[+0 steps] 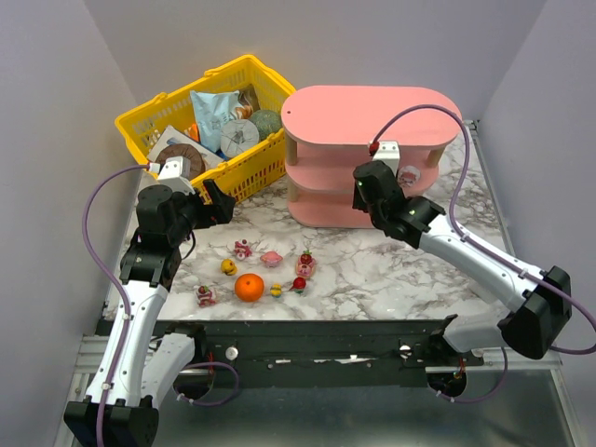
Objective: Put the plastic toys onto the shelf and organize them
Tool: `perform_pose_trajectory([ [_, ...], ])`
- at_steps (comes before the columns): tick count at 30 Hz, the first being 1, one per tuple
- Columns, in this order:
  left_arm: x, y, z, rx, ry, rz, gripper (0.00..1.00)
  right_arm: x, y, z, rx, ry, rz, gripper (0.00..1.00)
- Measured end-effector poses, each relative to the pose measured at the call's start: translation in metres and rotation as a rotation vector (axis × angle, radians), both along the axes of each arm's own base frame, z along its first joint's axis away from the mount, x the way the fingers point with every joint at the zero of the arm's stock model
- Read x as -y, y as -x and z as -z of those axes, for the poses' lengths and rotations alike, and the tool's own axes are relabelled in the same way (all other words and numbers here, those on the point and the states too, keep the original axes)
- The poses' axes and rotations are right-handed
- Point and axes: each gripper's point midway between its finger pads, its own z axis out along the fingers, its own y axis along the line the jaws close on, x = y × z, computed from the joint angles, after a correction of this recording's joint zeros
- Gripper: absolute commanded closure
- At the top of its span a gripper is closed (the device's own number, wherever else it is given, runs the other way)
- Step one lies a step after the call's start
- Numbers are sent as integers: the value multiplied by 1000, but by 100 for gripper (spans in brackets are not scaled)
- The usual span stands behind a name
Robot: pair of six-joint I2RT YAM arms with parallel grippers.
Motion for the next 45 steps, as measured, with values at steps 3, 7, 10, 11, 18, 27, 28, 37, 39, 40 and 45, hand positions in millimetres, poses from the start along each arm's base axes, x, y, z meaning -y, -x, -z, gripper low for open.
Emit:
perform_pose_trajectory([
  [3,0,0,0,0,0,0,1,1,-3,-1,-1,-1,1,89],
  [7,0,0,0,0,0,0,1,2,-7,-2,-2,-5,8,89],
  [10,0,0,0,0,0,0,1,3,-8,-2,-1,-6,9,89],
  [11,0,0,0,0,-1,0,1,2,-8,-2,1,-8,8,89],
  [18,0,0,0,-1,0,0,1,3,-9,-1,29,-20,-2,89],
  [27,0,-1,3,-11,-2,0,1,7,-4,3,62,-44,-5,89],
  [28,0,-1,3,-11,-1,0,1,8,-4,3,69,-49,-3,89],
  [37,0,-1,4,-17,-2,0,1,8,-8,3,124,-72,0,86],
  [39,0,-1,4,-17,-2,0,1,8,-9,2,133,-73,2,85],
  [40,0,-1,4,-17,-2,0,1,9,-9,2,136,-73,5,85],
  [45,0,-1,5,-18,-2,0,1,11,-11,2,148,-73,20,82],
])
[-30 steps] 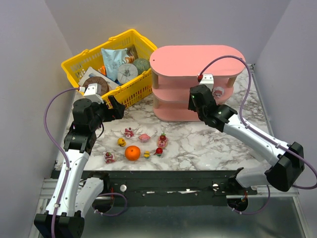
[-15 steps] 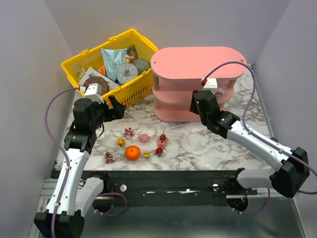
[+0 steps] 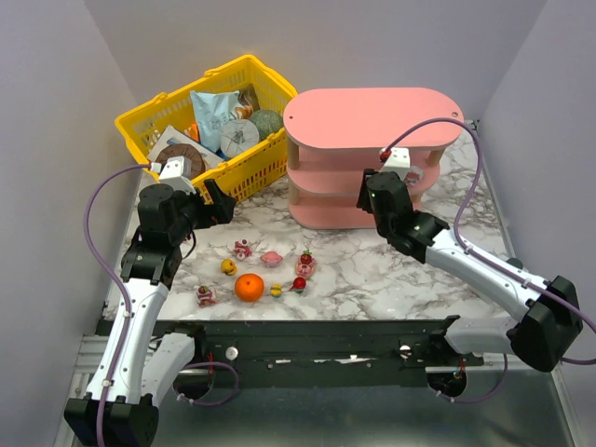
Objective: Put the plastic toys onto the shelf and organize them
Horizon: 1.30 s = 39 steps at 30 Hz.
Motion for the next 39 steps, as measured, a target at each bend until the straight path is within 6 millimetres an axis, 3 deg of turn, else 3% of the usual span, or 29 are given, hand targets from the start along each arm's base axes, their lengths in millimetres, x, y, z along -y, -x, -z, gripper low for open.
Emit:
perform_pose_trajectory([
  [10,0,0,0,0,0,0,1,2,-5,-1,24,-3,30,74],
  [39,0,0,0,-1,0,0,1,6,-19,0,69,30,84,74],
])
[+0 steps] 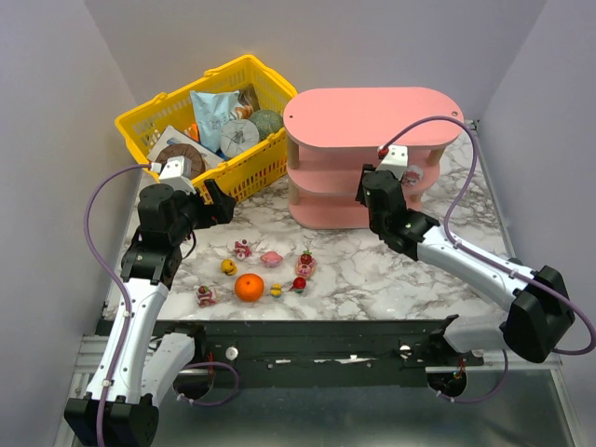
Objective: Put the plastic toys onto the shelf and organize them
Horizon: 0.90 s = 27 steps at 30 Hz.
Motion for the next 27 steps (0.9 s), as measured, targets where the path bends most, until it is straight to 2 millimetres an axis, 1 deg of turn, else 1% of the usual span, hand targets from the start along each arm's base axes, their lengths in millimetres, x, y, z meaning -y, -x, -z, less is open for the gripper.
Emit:
perform_pose_trajectory([
  [9,0,0,0,-1,0,0,1,1,-1,1,17,19,-1,74],
  [13,0,0,0,0,0,0,1,2,-2,0,24,28,-6,70],
  [18,0,0,0,0,0,0,1,2,-2,0,27,31,-8,59],
  [19,0,0,0,0,0,0,1,2,-2,0,27,30,-8,55],
  [22,0,0,0,-1,0,0,1,1,-2,0,27,28,-14,47],
  [27,0,0,0,0,0,0,1,1,0,-1,24,25,-25,39],
])
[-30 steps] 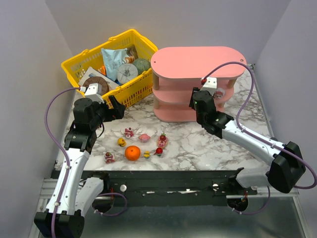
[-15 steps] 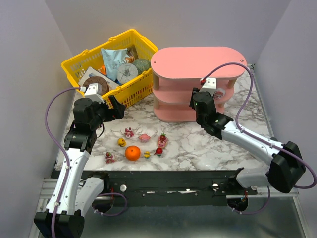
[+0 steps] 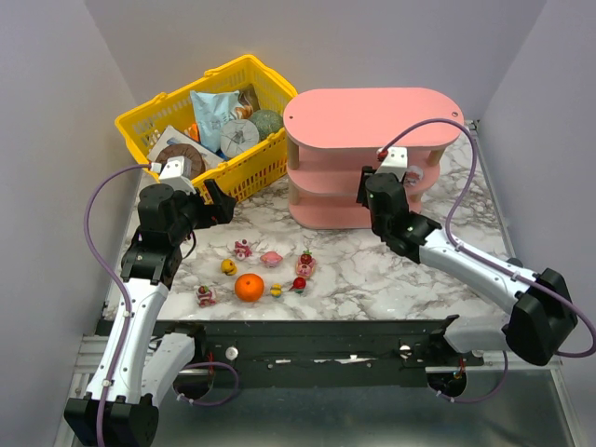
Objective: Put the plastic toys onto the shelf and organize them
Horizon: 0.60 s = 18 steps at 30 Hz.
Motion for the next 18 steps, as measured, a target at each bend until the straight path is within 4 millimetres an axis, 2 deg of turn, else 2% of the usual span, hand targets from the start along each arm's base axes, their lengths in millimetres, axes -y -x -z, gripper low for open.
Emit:
perform_pose_trajectory([
  [13,0,0,0,-1,0,0,1,8,13,-2,-37,20,-25,29],
  [14,0,0,0,-1,0,0,1,7,13,-2,-39,19,-28,22],
  [18,0,0,0,-1,0,0,1,5,19,-2,-55,12,-63,10],
])
